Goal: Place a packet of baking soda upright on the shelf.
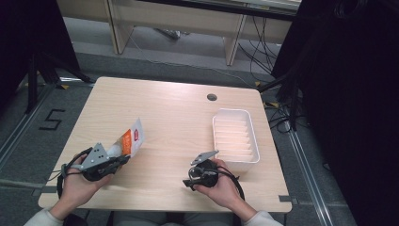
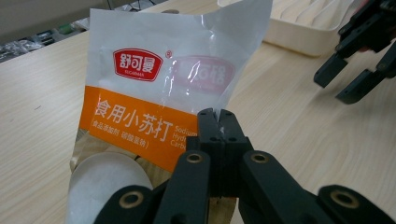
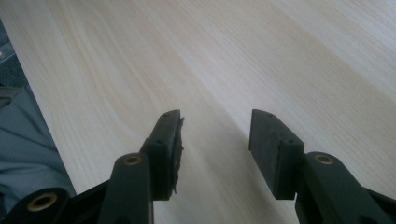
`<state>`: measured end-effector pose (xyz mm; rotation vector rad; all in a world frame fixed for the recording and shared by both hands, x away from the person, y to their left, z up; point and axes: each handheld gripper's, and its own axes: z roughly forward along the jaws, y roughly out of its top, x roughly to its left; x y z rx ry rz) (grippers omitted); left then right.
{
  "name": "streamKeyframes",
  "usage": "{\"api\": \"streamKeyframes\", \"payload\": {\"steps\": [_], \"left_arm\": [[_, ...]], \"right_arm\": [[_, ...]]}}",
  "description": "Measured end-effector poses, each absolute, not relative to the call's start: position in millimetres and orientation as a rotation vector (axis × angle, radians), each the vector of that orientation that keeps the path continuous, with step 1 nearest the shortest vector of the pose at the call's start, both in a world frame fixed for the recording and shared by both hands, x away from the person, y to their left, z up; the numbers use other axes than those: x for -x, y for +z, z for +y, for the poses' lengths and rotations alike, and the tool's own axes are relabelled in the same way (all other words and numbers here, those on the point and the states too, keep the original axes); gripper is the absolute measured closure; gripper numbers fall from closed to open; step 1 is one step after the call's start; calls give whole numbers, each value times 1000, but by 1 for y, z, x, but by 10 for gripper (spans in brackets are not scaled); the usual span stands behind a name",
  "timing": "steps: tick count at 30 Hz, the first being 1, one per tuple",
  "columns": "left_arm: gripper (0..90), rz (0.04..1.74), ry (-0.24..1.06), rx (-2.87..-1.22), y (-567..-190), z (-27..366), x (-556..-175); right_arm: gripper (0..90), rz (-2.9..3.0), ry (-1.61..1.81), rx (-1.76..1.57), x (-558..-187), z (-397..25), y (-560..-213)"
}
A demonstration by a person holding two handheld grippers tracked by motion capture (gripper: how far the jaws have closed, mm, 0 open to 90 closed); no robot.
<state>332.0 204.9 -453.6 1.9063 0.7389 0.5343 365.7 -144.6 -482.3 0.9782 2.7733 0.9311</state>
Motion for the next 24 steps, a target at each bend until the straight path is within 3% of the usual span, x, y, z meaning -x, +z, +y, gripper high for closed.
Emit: {"api": "streamKeyframes", "payload": {"steps": [17,24], "left_arm": [[900,672,559,-1839,-434,194,-323],[900,632,529,-1837,-428,191,-317]], "right_arm": [[526,2765,994,-928,-368,-146,-472],[420,2779,1031,-689,-375,-140,-449]]}}
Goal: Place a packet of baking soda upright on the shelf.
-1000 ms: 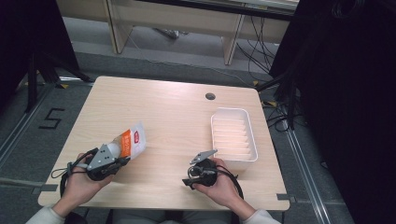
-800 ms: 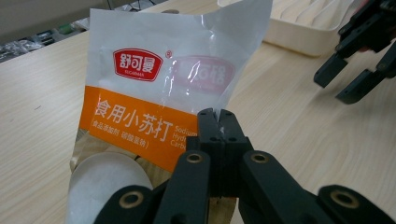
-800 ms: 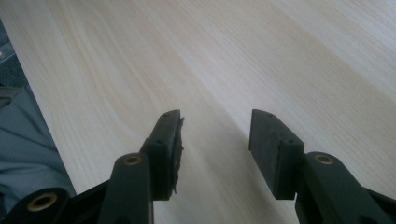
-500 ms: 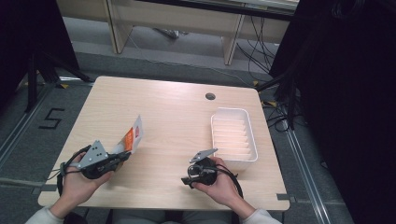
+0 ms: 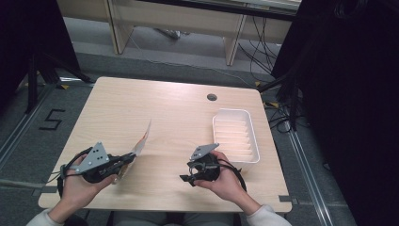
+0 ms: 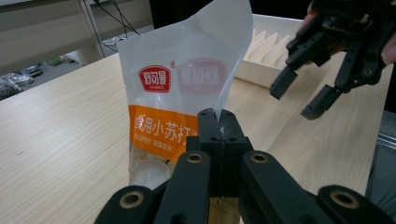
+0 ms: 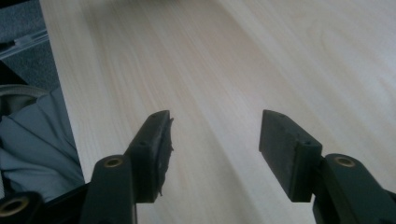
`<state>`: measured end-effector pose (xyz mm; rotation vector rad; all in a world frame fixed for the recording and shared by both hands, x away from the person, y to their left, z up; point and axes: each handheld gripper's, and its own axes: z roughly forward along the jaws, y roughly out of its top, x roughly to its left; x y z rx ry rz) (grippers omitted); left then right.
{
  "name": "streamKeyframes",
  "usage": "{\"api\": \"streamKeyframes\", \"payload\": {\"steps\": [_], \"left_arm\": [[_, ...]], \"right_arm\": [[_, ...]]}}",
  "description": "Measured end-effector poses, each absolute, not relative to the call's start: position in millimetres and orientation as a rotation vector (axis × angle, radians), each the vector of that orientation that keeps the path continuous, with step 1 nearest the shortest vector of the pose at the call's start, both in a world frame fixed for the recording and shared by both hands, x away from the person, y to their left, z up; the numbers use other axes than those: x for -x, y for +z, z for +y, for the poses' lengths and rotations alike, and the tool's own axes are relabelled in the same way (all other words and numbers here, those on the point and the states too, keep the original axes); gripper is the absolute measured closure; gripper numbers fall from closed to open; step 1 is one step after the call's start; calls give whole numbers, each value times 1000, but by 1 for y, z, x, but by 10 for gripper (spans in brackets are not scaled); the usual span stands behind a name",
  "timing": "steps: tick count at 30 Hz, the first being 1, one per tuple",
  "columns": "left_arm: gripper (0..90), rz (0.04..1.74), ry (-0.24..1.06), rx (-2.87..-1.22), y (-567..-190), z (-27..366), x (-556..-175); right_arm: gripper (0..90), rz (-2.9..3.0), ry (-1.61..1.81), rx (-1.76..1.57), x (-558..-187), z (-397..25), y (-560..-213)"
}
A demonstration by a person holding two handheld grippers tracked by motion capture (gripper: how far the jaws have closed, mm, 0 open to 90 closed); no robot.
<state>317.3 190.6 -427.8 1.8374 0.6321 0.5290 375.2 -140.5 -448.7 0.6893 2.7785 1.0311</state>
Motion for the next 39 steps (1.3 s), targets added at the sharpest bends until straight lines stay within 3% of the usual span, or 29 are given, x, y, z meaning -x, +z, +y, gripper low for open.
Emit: {"api": "streamKeyframes", "payload": {"steps": [8,15,28,33,39], "left_arm": [[900,608,510,-1852,-423,184,-311],[900,552,462,-1875,-419,174,-306],[900,474,411,-1905,-414,160,-295],[900,461,409,-1904,-413,158,-292],[900,456,398,-1896,-412,159,-293]], "right_arm": [[395,2706,1022,-438,-383,-135,-405],[305,2687,954,-226,-393,-116,-367],[291,2770,912,36,-408,-81,-352],[425,2863,821,120,-408,-71,-367],[694,2958,668,167,-405,-74,-379]]}}
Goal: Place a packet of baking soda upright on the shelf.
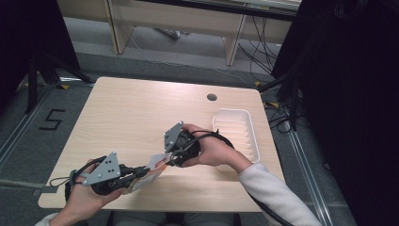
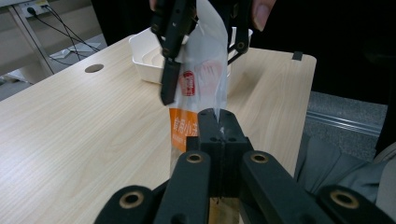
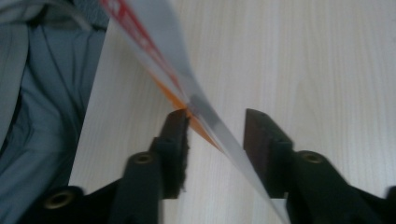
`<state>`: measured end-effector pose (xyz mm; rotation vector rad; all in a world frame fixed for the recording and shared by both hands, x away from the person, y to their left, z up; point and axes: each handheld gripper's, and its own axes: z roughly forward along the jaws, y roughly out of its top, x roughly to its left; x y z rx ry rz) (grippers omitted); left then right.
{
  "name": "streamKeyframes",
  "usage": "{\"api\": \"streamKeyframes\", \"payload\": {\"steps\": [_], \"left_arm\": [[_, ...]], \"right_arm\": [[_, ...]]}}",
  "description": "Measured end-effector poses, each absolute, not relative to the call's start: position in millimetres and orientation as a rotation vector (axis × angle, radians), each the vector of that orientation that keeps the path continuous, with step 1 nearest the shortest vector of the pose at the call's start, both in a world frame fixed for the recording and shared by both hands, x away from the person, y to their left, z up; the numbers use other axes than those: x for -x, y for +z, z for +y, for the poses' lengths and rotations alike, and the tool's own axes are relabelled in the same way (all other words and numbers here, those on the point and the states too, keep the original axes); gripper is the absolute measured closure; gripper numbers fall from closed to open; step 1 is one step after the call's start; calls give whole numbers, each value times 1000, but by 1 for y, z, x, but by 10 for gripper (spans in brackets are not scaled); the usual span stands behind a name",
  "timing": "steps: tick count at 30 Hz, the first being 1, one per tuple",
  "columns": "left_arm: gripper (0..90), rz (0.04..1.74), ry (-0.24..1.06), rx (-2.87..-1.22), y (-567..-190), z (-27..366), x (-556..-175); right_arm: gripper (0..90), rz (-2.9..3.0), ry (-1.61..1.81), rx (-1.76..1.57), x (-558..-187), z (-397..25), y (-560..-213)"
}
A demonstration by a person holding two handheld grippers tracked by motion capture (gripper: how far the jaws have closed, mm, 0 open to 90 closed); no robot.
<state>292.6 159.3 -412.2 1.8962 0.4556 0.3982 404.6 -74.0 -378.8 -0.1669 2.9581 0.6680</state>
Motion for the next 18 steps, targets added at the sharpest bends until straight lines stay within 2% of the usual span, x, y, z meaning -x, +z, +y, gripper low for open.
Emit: {"api": "streamKeyframes", "payload": {"steps": [2,3,5,7,14,18], "left_arm": [[900,461,398,-1891,-412,160,-293],[900,461,398,-1891,-412,160,-293],[900,482,397,-1876,-412,162,-294],[900,484,393,-1865,-413,164,-296],[898,478,406,-1812,-420,165,-303],[891,494,406,-1800,-425,165,-308]], "right_arm": [[759,2969,640,197,-406,-75,-380],[759,2969,640,197,-406,-75,-380],[851,2940,664,296,-409,-75,-379],[900,2954,661,261,-408,-76,-379],[900,3013,551,103,-403,-78,-367],[900,3004,523,155,-407,-76,-359]]}}
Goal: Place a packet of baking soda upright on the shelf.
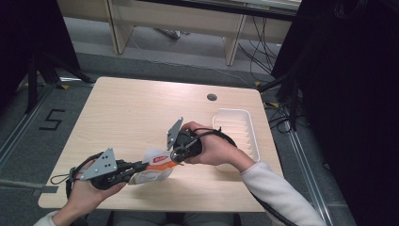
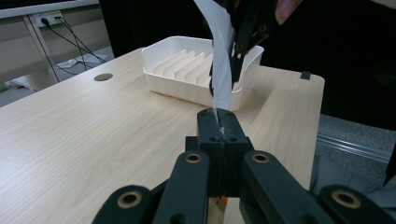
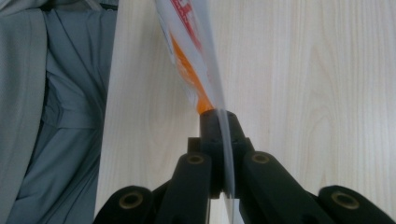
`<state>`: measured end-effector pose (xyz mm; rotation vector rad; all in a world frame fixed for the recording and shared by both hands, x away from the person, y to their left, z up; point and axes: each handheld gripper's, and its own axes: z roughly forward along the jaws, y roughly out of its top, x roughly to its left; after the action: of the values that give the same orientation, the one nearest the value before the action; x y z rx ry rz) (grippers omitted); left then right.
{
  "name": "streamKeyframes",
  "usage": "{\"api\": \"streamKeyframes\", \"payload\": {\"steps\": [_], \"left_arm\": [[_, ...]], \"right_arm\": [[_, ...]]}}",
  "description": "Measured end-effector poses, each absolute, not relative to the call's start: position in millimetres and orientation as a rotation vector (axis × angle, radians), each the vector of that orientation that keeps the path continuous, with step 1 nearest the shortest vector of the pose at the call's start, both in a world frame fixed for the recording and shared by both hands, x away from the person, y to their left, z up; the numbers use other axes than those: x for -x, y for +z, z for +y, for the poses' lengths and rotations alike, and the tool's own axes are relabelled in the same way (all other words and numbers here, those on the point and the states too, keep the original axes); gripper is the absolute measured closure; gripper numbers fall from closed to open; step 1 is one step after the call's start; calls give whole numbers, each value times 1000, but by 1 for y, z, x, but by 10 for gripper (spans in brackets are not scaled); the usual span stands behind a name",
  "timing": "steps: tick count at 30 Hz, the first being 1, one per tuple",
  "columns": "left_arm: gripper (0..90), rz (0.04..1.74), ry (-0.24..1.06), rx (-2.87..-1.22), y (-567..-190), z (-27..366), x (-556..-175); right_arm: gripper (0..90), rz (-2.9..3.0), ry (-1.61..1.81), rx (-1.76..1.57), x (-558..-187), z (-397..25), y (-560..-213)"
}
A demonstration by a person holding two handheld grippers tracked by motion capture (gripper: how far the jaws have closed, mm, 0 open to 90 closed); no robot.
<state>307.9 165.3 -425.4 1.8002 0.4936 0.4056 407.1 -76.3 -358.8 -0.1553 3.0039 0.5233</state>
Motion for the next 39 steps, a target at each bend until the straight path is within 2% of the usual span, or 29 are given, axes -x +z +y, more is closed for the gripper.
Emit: {"api": "streamKeyframes", "payload": {"steps": [8,9,11,13,14,15,17,19,25,31,34,39], "left_arm": [[876,510,447,-1806,-438,160,-315],[861,518,449,-1807,-440,159,-315],[790,546,455,-1801,-443,159,-316],[667,565,465,-1811,-444,161,-317],[667,581,470,-1822,-445,162,-318],[543,608,479,-1846,-448,166,-319],[464,610,481,-1854,-450,168,-319],[422,630,467,-1859,-454,172,-317],[410,663,450,-1897,-464,182,-302],[378,646,469,-1905,-466,181,-305],[342,654,456,-1898,-468,180,-306],[334,680,430,-1871,-470,178,-305]], "right_arm": [[900,3048,384,22,-407,-73,-340],[900,3045,388,95,-410,-73,-340],[900,3052,348,52,-408,-72,-338],[900,3052,326,57,-409,-72,-337],[900,3037,329,89,-411,-72,-336],[900,3040,304,41,-412,-74,-332],[900,3031,304,22,-414,-77,-328],[900,3035,303,24,-416,-78,-326],[900,3010,308,-22,-424,-89,-309],[900,2995,293,-12,-428,-95,-301],[900,2987,293,-35,-431,-102,-294],[900,2974,269,-47,-436,-112,-285]]}}
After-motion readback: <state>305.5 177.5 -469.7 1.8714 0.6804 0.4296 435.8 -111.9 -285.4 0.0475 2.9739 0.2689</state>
